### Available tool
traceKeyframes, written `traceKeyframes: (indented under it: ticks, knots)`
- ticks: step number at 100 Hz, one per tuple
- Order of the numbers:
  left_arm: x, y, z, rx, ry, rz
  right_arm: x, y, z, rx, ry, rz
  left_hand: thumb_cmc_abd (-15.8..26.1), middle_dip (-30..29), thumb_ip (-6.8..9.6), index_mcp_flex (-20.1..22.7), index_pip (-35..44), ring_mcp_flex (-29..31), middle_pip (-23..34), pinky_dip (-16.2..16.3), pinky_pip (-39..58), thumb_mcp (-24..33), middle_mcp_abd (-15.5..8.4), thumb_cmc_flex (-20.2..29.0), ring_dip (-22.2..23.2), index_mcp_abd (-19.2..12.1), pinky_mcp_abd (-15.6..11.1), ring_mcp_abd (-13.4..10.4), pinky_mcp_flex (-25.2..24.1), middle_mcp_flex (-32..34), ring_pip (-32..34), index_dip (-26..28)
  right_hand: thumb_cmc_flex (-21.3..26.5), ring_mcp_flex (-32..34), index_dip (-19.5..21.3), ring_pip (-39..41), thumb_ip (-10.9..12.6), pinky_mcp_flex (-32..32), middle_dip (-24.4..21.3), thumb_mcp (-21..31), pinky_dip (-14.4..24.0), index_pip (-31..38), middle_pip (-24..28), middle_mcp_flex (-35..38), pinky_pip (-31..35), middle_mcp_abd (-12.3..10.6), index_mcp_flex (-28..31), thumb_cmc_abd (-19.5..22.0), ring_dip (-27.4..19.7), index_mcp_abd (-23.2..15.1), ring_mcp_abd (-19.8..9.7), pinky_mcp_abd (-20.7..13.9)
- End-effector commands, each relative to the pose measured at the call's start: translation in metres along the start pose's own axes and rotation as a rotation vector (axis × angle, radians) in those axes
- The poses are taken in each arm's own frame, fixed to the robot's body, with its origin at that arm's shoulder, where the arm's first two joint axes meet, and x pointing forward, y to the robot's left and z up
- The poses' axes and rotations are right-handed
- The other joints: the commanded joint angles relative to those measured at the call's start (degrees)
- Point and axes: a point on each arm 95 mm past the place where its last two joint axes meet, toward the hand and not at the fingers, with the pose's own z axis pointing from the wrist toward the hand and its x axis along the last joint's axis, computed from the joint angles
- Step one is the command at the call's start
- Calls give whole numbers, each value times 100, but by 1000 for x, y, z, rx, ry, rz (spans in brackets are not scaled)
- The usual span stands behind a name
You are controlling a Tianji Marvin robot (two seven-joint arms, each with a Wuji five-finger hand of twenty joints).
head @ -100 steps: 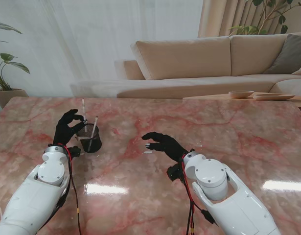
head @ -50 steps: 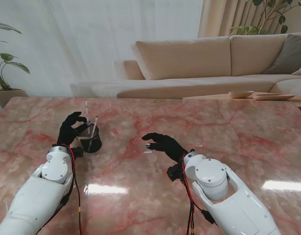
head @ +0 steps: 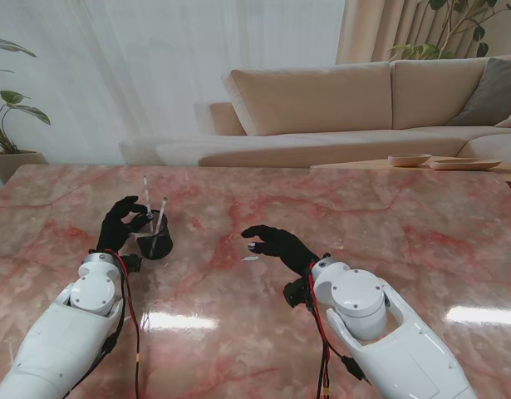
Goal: Insert makeup brushes into the holder
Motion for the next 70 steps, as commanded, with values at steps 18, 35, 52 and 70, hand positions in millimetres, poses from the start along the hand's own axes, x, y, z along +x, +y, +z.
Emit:
traceKeyframes:
  ticks: [18, 35, 52, 70]
  knots:
    - [-7, 1, -7, -11, -24, 5, -4, -3, -1, 14, -6, 11, 427, -56, 280, 321, 427, -118, -47, -98, -240, 564, -177, 634, -65, -510, -130, -252, 24, -42, -51, -331, -271, -132, -40, 29, 201, -50, 62, 95, 45, -64, 4, -111, 75, -16, -148, 30, 114, -103, -97, -279]
    - [-10, -1, -8, -19, -27, 2, -5, -3, 0, 14, -8, 13, 331, -88, 230, 217, 131, -127, -82, -120, -261, 693, -163, 602, -82, -402, -102, -227, 18, -19, -63, -422, -269, -134, -41, 27, 201, -50, 63, 99, 43, -65, 3, -112, 73, -17, -150, 29, 115, -104, -101, -280]
    - [-11, -3, -10, -26, -28, 7, -5, -3, 0, 15, -6, 13, 182, -147, 202, 33, -194, -131, -157, -158, -287, 708, -146, 434, -103, -362, -94, -224, 25, -27, -87, -499, -272, -132, -39, 22, 199, -49, 63, 98, 38, -59, 2, -112, 69, -19, -136, 29, 116, -108, -99, -278]
    - [-12, -4, -11, -30, -28, 15, -5, -3, 1, 16, -2, 14, 3, -171, 190, -47, -286, -135, -179, -185, -305, 577, -136, 263, -112, -391, -87, -219, 27, -38, -104, -508, -273, -134, -39, 20, 199, -48, 64, 96, 34, -59, 1, -112, 66, -23, -136, 29, 118, -104, -96, -278]
